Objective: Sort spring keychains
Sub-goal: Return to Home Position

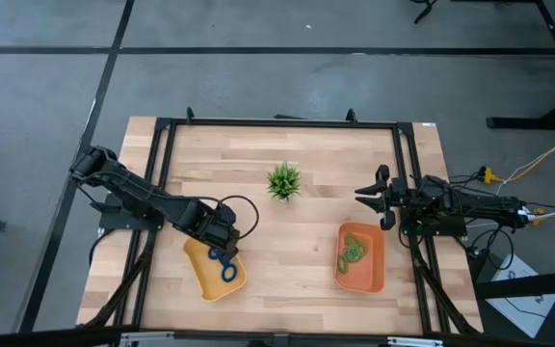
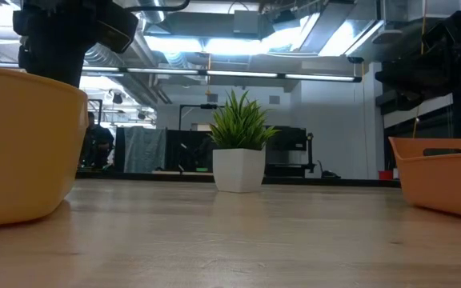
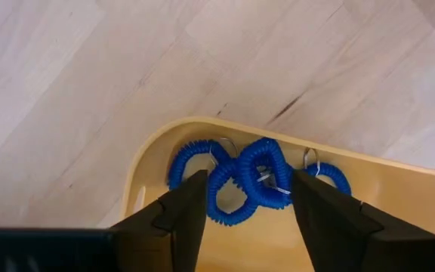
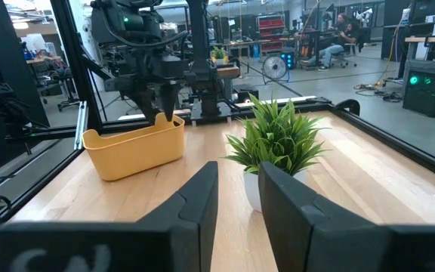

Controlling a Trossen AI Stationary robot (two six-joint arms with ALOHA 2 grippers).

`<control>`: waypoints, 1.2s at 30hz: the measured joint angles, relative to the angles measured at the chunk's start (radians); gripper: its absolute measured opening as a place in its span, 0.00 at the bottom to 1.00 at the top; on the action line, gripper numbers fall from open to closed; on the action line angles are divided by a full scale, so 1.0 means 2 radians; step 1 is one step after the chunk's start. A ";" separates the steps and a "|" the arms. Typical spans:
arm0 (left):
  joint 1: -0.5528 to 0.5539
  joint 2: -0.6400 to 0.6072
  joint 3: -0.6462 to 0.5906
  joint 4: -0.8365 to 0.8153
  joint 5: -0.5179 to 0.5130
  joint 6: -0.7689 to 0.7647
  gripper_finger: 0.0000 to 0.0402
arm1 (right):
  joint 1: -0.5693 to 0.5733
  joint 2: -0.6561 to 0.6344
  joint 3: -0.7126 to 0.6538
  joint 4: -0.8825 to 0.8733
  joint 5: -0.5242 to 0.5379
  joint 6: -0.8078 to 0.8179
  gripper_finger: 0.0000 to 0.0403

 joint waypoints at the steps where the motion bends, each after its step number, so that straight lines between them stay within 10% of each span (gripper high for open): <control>1: 0.000 0.000 0.000 0.000 0.000 0.000 0.46 | 0.000 0.000 0.000 0.000 0.000 0.000 0.24; 23: 0.005 0.000 0.000 0.007 0.017 -0.042 0.49 | 0.000 0.000 0.000 0.000 0.000 0.000 0.24; 36: 0.007 -0.103 -0.040 0.104 -0.075 0.223 0.48 | 0.000 0.000 0.000 0.000 0.000 0.000 0.24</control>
